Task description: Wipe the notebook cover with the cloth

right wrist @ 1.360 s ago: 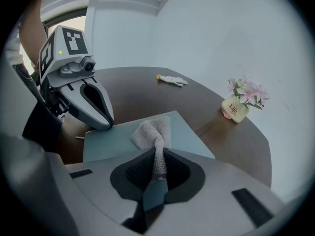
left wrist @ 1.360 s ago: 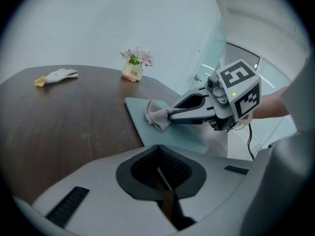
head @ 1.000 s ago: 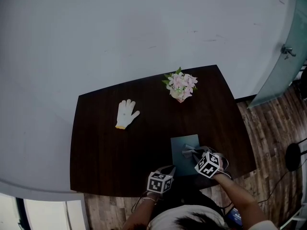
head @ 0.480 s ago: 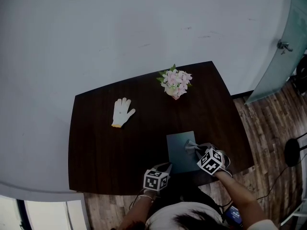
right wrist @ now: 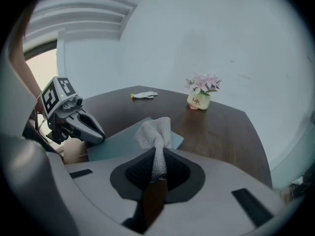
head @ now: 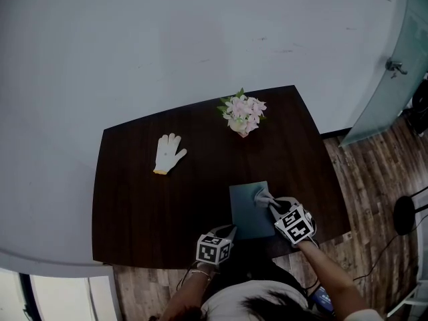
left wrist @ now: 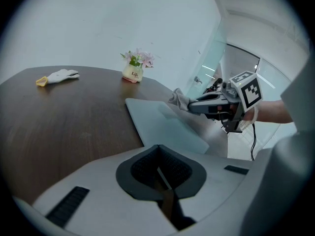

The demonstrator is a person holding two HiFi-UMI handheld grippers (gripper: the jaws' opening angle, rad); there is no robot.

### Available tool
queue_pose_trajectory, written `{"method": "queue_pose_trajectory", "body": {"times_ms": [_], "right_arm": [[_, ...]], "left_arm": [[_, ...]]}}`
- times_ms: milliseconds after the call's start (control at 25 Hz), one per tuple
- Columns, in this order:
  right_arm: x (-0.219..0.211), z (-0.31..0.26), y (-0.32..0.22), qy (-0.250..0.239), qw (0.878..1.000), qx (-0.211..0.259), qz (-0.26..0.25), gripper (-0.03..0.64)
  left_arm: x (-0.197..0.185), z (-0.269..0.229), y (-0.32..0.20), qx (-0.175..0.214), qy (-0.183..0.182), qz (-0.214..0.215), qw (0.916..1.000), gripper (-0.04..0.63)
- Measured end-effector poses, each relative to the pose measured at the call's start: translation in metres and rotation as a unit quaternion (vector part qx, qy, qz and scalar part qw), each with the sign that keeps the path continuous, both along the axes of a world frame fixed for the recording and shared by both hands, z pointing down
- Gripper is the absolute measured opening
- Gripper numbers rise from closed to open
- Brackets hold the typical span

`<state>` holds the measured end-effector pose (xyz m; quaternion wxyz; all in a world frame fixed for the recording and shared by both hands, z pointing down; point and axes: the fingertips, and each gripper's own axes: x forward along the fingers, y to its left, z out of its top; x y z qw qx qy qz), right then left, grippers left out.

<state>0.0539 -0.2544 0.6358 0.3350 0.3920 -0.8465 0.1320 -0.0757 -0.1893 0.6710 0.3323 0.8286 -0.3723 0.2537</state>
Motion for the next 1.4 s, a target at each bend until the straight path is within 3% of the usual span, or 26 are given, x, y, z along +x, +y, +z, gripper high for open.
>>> {"method": "queue_pose_trajectory", "body": {"times_ms": [400,760,1000,1400], "right_arm": [[-0.066,-0.01,0.014,-0.014,0.996,0.006,-0.087,0.041],[-0.12,0.007,0.036,0.023,0.984,-0.005,-0.179,0.041],[-0.13,0.026,0.049,0.047,0.977,-0.028,-0.205,0.041],[-0.118,0.032,0.053,0.078,0.972,-0.023,-0.221,0.041]], "left_arm": [[-0.003,-0.004,0.014,0.011,0.003,-0.02,0.9997,0.018],[-0.005,-0.008,0.026,0.009,0.007,-0.027,0.9996,0.018],[-0.007,-0.004,0.034,-0.003,0.008,-0.026,0.9996,0.018],[-0.005,0.001,0.038,-0.016,0.003,-0.023,0.9996,0.018]]}}
